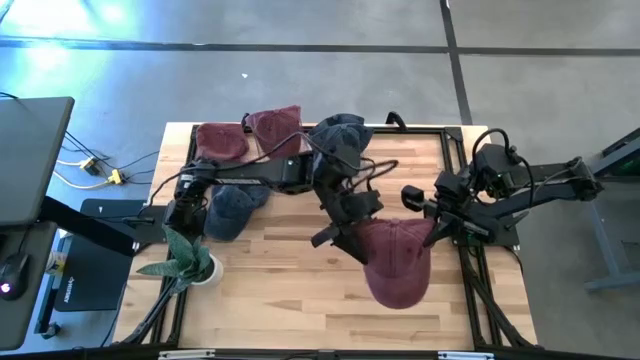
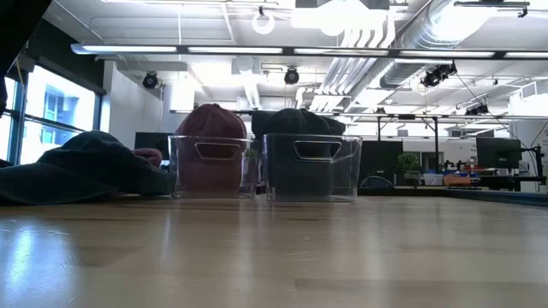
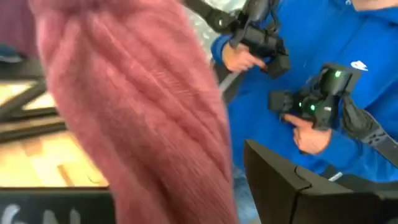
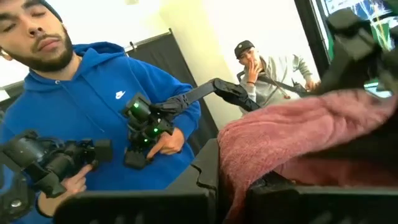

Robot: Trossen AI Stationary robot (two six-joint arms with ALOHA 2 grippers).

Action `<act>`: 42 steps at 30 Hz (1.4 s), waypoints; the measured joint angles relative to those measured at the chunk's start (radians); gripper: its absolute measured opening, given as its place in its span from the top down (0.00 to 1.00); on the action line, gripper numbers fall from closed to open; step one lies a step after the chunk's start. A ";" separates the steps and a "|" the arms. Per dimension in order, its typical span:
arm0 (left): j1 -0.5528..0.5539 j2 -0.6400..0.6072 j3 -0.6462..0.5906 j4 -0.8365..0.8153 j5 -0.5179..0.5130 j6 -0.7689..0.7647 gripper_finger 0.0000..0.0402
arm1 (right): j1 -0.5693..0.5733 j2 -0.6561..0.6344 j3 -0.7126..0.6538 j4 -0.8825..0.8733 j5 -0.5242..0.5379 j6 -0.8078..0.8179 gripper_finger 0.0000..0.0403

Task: Pick & Place hat
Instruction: Put the bottom red cap into the left bin

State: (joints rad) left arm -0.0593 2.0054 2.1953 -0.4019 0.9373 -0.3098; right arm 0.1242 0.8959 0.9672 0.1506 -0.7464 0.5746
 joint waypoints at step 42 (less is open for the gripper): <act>0.007 -0.105 0.003 0.044 0.017 -0.028 1.00 | 0.001 0.081 0.000 -0.195 0.090 -0.286 0.40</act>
State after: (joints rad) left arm -0.0521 1.9007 2.1983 -0.3582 0.9539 -0.3374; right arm 0.1249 0.9771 0.9673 -0.0441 -0.6564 0.2883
